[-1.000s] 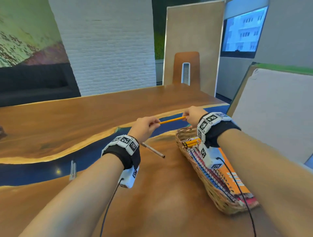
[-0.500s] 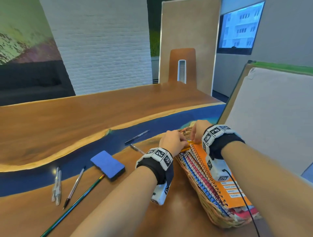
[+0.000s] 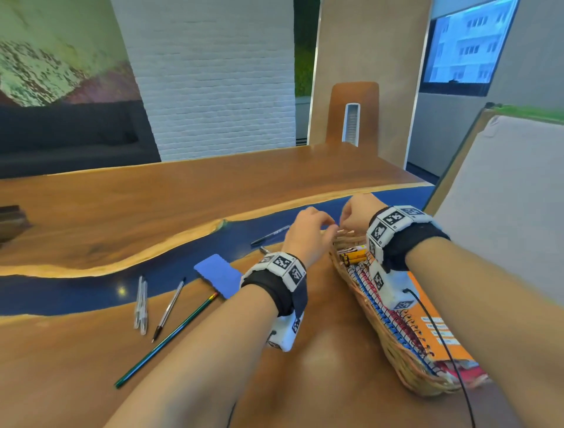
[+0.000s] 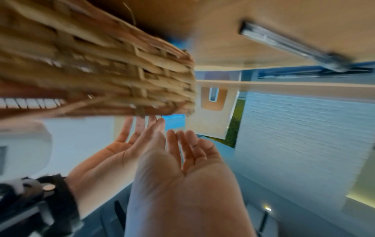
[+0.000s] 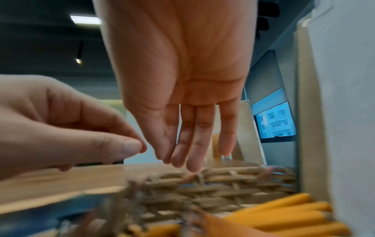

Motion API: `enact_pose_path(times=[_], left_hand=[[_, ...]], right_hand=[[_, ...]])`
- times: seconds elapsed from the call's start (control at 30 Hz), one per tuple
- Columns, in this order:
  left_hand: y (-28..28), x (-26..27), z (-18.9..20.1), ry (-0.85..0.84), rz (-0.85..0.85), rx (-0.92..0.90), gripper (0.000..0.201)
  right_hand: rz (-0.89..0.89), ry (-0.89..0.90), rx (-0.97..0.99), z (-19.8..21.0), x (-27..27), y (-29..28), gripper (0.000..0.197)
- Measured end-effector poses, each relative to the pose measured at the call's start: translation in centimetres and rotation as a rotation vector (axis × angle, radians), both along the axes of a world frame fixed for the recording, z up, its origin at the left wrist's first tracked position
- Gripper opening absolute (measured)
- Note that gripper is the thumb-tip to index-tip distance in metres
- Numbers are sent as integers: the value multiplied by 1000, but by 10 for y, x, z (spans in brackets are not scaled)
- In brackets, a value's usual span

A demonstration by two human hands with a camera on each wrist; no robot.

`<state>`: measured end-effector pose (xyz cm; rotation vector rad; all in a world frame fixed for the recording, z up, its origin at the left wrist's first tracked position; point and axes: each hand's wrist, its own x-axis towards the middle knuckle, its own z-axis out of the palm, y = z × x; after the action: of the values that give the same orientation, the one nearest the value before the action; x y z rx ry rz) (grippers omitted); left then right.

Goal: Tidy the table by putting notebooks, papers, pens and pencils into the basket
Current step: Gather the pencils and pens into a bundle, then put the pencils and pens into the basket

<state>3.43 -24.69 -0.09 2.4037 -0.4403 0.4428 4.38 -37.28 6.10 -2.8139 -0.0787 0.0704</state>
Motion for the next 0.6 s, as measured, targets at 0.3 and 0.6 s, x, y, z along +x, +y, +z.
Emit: enact_pose_path(times=[0.3, 0.6], left_hand=[[131, -35, -4, 33, 326, 5, 20], [234, -84, -40, 192, 720, 112, 22]], right_hand=[[183, -31, 70, -4, -21, 97, 25], [192, 77, -116, -63, -21, 132, 25]])
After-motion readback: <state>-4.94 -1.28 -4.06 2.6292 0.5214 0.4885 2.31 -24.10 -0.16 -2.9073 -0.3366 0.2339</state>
